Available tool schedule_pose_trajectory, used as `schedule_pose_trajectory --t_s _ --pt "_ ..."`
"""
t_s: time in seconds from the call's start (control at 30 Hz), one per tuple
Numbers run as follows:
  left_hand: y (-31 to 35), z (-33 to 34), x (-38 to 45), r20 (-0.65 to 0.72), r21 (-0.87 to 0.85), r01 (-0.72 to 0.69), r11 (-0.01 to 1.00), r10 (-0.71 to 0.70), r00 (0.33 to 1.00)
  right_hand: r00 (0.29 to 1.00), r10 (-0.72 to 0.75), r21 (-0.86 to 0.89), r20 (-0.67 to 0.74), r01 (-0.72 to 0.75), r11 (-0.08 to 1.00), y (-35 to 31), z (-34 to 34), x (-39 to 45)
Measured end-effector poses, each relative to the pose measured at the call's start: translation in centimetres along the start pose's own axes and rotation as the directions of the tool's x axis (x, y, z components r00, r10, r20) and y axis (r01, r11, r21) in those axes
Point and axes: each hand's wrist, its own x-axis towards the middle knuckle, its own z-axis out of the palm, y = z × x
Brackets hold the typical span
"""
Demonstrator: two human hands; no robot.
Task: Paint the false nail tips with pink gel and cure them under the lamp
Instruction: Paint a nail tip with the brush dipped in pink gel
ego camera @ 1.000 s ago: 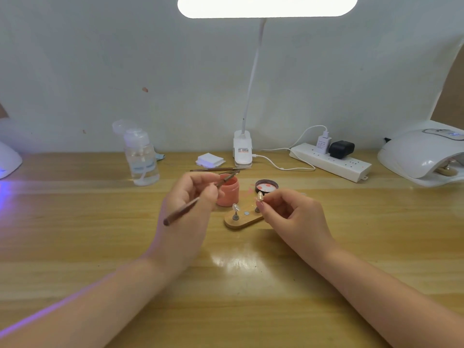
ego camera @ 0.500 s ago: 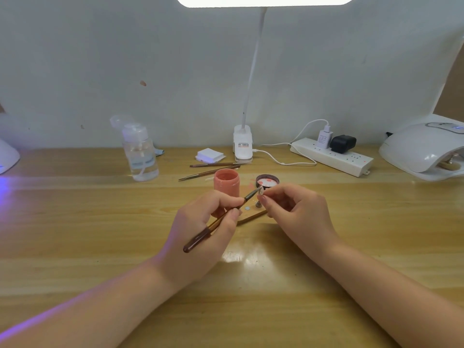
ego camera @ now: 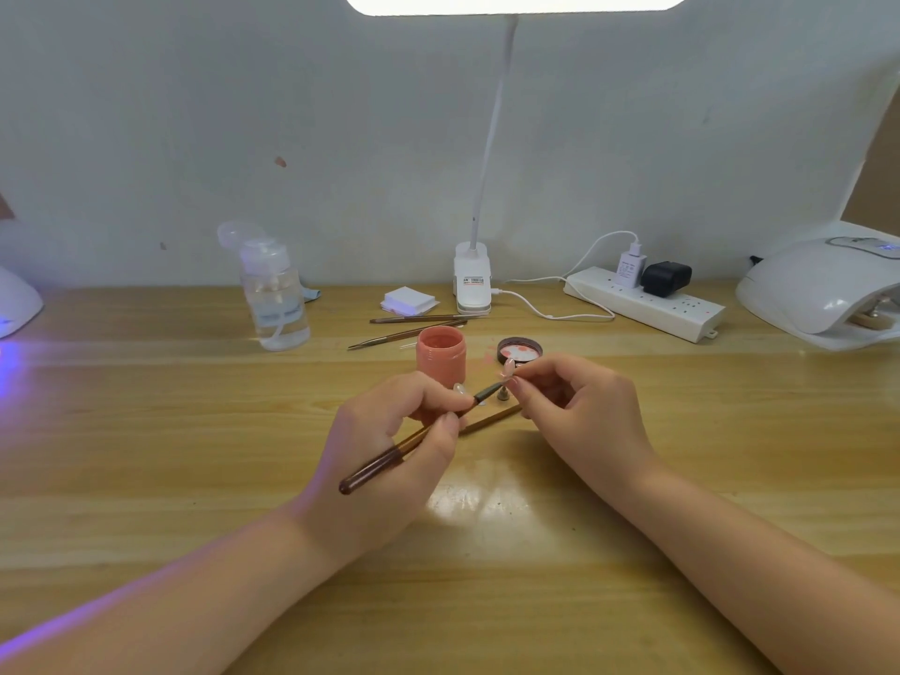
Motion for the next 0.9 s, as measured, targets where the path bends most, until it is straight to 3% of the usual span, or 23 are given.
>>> schedule_pose_trajectory --t_s 0.1,0.27,0.47,0.67,0.9 --pt "0.16 0.09 0.14 -0.032 0.017 0.009 1.0 -0.009 0.999 1.0 -0.008 -0.003 -0.001 0.008 1.0 -0.03 0.03 0.0" --pt "0.18 0.33 0.22 0.035 0.065 0.004 0.998 -0.006 0.999 1.0 -0.022 -0.015 -0.008 0.022 1.0 -0.02 0.01 0.01" --pt "0.47 0.01 -0.03 -0.024 0.039 0.015 0.999 -0.015 1.0 1.0 -0.028 -0.024 -0.012 0.027 0.999 -0.01 -0.04 0.02" --pt "0.25 0.22 0.14 0.027 0.083 0.021 0.996 -0.023 0.999 0.999 -0.038 -0.023 0.004 0.038 0.999 0.15 0.11 -0.03" --pt "0.43 0.18 0.14 -0.032 0.05 0.057 0.997 -0.056 0.998 1.0 -0.019 -0.009 0.01 0.019 1.0 0.36 0.26 0.07"
